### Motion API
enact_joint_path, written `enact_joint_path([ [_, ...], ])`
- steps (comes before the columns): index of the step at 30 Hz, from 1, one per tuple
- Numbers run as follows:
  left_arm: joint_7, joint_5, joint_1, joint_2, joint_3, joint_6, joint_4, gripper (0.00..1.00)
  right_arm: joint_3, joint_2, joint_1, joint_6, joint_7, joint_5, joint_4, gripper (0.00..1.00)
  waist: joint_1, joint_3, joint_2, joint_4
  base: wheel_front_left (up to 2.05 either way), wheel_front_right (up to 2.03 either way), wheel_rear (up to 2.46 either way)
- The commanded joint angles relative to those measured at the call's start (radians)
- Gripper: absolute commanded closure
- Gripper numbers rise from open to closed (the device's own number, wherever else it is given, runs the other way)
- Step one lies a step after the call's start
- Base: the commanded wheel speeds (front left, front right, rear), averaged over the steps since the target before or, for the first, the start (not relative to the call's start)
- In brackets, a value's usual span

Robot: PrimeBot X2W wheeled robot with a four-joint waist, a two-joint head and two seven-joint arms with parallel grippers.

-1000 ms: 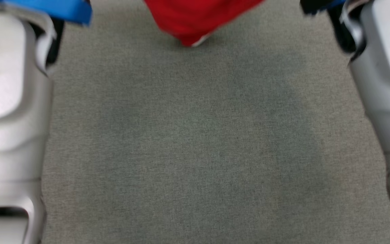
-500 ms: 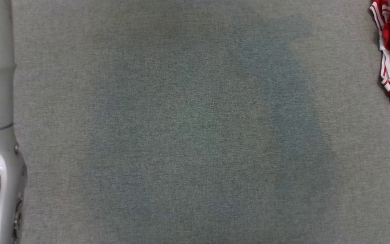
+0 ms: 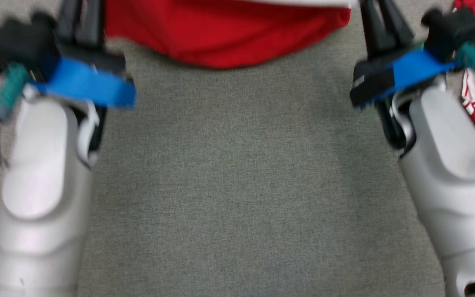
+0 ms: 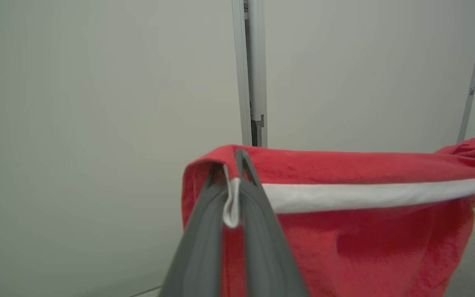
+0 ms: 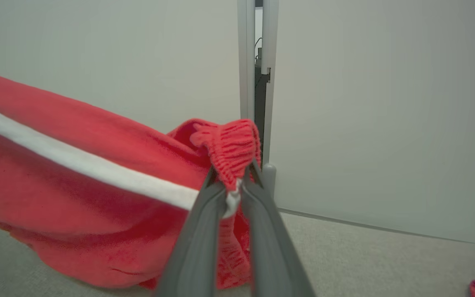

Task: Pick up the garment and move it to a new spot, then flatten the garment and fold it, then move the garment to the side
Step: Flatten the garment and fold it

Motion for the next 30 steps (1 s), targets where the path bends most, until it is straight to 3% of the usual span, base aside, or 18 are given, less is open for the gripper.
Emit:
enact_joint_path([
  [1, 0.001, -0.007, 0.063, -0.005, 0.009, 0.005, -0.023, 1.0, -0.01, 0.003, 0.053, 0.0, -0.001, 0.01, -0.019, 1.0, -0.0001, -0.026, 0.0, -0.003, 0.0, 0.0, 0.0],
  [13, 0.001, -0.049, 0.642, -0.054, 0.034, 0.015, -0.168, 1.0, 0.001, -0.006, 0.552, -0.001, -0.001, 0.047, -0.156, 1.0, -0.0001, -0.198, 0.0, -0.001, 0.0, 0.0, 0.0],
  [22, 0.001, -0.065, 0.894, -0.07, 0.037, 0.017, -0.187, 1.0, 0.004, -0.017, 0.818, -0.001, 0.001, 0.088, -0.233, 1.0, -0.0001, -0.311, 0.0, 0.008, 0.0, 0.0, 0.0],
  [30, 0.001, -0.065, 0.987, -0.071, 0.055, 0.014, -0.192, 1.0, -0.013, -0.018, 0.982, -0.001, 0.072, 0.107, -0.346, 1.0, -0.0001, -0.35, 0.0, 0.011, 0.0, 0.0, 0.0],
])
